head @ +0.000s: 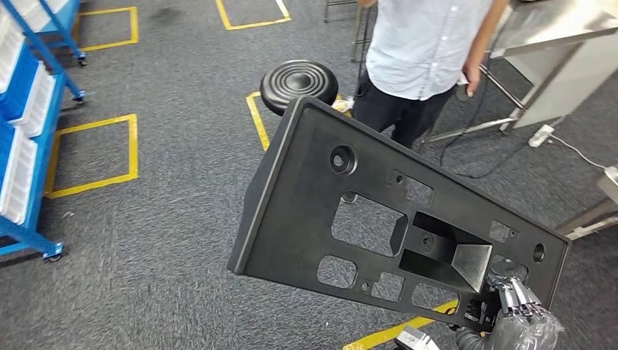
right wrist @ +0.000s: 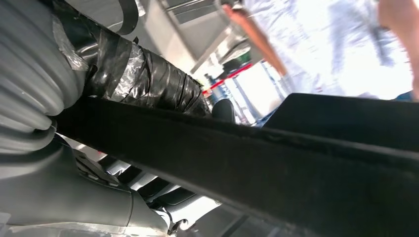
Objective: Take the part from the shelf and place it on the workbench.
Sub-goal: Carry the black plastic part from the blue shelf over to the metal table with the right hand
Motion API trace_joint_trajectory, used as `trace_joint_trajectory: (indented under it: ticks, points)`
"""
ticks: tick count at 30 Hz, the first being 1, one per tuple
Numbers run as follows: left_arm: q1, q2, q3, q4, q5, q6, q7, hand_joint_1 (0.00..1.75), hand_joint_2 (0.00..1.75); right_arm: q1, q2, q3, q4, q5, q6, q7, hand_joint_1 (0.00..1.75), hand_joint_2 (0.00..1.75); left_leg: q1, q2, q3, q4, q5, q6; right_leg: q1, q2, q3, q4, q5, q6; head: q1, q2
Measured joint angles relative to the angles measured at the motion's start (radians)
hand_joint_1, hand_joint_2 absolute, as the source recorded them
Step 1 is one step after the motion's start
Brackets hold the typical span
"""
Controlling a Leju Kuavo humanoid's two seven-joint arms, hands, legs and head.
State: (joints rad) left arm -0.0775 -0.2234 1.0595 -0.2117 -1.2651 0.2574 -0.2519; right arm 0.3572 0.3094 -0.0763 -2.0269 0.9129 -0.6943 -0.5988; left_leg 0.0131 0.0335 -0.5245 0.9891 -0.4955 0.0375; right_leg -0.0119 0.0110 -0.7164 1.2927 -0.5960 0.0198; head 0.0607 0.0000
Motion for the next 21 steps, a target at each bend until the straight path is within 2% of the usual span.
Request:
trace_joint_trajectory:
  ticks: [1,2,3,5,6,7,8,9,11,13,14,15,16,17,18,20,21]
  points:
    - [0.0,0.0,0.0,0.0,0.0,-0.001,0.0,0.0,1.75,0.001,0.0,0.0,0.0,0.0,0.0,0.0,1.75,1.75,0.0,0.013,0.002,0.001,-0.003,-0.001,-0.003,-0.005,0.002,-0.005,0.015,0.002,0.0,0.0]
    - [0.0,0.0,0.0,0.0,0.0,-0.002,0.0,0.0,1.75,0.001,0.0,0.0,0.0,-0.001,0.0,0.0,1.75,1.75,0.0,0.024,0.006,0.002,-0.006,-0.003,-0.005,-0.013,0.027,-0.052,0.047,0.003,0.0,0.0]
    - [-0.001,0.0,0.0,0.0,0.0,-0.004,0.0,0.0,1.75,0.001,0.0,0.0,0.0,-0.001,0.0,0.0,1.75,1.75,0.0,0.035,0.011,0.003,-0.011,-0.006,-0.005,-0.03,0.064,-0.124,0.081,0.002,0.0,0.0]
    - [-0.002,0.0,0.0,0.0,0.0,-0.008,-0.001,0.0,1.75,0.001,0.0,0.0,0.001,-0.001,0.0,0.0,1.75,1.75,-0.004,0.053,0.02,0.005,-0.02,-0.016,0.004,-0.069,0.125,-0.238,0.117,-0.005,0.0,0.0]
    - [-0.002,0.0,0.0,0.0,0.0,-0.009,-0.001,0.0,1.75,0.001,0.0,0.0,0.0,-0.002,0.0,0.0,1.75,1.75,-0.006,0.062,0.024,0.005,-0.023,-0.02,0.009,-0.079,0.135,-0.261,0.117,-0.01,0.0,0.0]
    - [-0.003,0.0,0.0,0.0,0.0,-0.01,-0.001,0.0,1.75,0.001,0.0,0.0,0.0,-0.002,0.0,0.0,1.75,1.75,-0.008,0.071,0.026,0.005,-0.025,-0.025,0.014,-0.076,0.136,-0.263,0.113,-0.015,0.0,0.0]
    - [-0.005,0.0,0.0,0.0,0.0,-0.01,-0.002,0.0,1.75,0.001,0.0,0.0,0.0,-0.002,0.0,0.0,1.75,1.75,-0.008,0.08,0.03,0.004,-0.027,-0.03,0.013,-0.064,0.134,-0.264,0.114,-0.02,0.0,0.0]
    - [-0.007,0.0,0.0,0.0,0.0,-0.013,-0.003,0.0,1.75,0.002,0.0,-0.001,0.0,-0.002,0.0,0.0,1.75,1.75,-0.006,0.079,0.032,0.007,-0.032,-0.036,0.011,-0.054,0.134,-0.267,0.116,-0.025,0.0,0.0]
    - [-0.009,0.0,0.001,0.0,0.001,-0.018,-0.008,0.0,1.75,0.003,0.0,-0.001,0.0,-0.002,0.0,0.0,1.75,1.75,-0.002,0.038,0.015,0.054,-0.068,-0.046,0.004,-0.033,0.138,-0.274,0.12,-0.038,-0.001,0.0]
    - [-0.008,0.001,0.001,0.0,0.002,-0.023,-0.011,0.0,1.75,0.003,0.002,-0.001,-0.001,-0.002,0.0,0.0,1.75,1.75,0.0,-0.012,-0.044,0.179,-0.133,-0.05,0.003,-0.012,0.139,-0.275,0.121,-0.046,-0.002,0.0]
    - [-0.006,0.001,0.002,0.0,0.002,-0.024,-0.011,0.0,1.75,0.003,0.002,-0.001,-0.001,-0.002,0.0,0.0,1.75,1.75,-0.001,-0.02,-0.078,0.245,-0.158,-0.05,0.004,0.0,0.138,-0.274,0.121,-0.048,-0.002,0.0]
    - [-0.004,0.001,0.003,0.0,0.003,-0.025,-0.012,0.0,1.75,0.003,0.003,-0.001,0.0,-0.002,0.0,0.0,1.75,1.75,-0.001,-0.023,-0.102,0.29,-0.166,-0.05,0.005,0.013,0.138,-0.273,0.121,-0.048,-0.002,0.0]
    - [-0.002,0.001,0.003,0.0,0.003,-0.025,-0.012,0.0,1.75,0.003,0.003,-0.001,0.0,-0.002,0.0,0.0,1.75,1.75,-0.001,-0.024,-0.11,0.297,-0.153,-0.048,0.006,0.028,0.138,-0.271,0.12,-0.048,-0.002,0.0]
    - [-0.002,0.001,0.004,0.0,0.003,-0.026,-0.012,0.0,1.75,0.003,0.003,-0.001,0.0,-0.002,0.0,0.0,1.75,1.75,-0.001,-0.027,-0.1,0.265,-0.12,-0.045,0.006,0.043,0.139,-0.268,0.119,-0.048,-0.002,0.0]
    - [-0.001,0.002,0.004,0.0,0.003,-0.026,-0.012,0.0,1.75,0.003,0.003,-0.001,0.0,-0.002,0.0,0.0,1.75,1.75,-0.001,-0.04,-0.077,0.201,-0.077,-0.041,0.006,0.057,0.14,-0.266,0.119,-0.047,-0.002,0.0]
    - [-0.001,0.003,0.005,0.0,0.003,-0.027,-0.012,0.0,1.75,0.003,0.003,-0.001,0.0,-0.002,0.0,0.0,1.75,1.75,0.001,-0.094,-0.029,0.077,-0.021,-0.032,0.006,0.082,0.136,-0.26,0.117,-0.041,-0.002,0.0]
    - [0.0,0.004,0.006,0.0,0.003,-0.027,-0.012,0.0,1.75,0.003,0.003,-0.001,0.0,-0.002,0.0,0.0,1.75,1.75,0.0,-0.115,-0.017,0.044,-0.011,-0.029,0.004,0.092,0.131,-0.258,0.118,-0.035,-0.002,0.0]
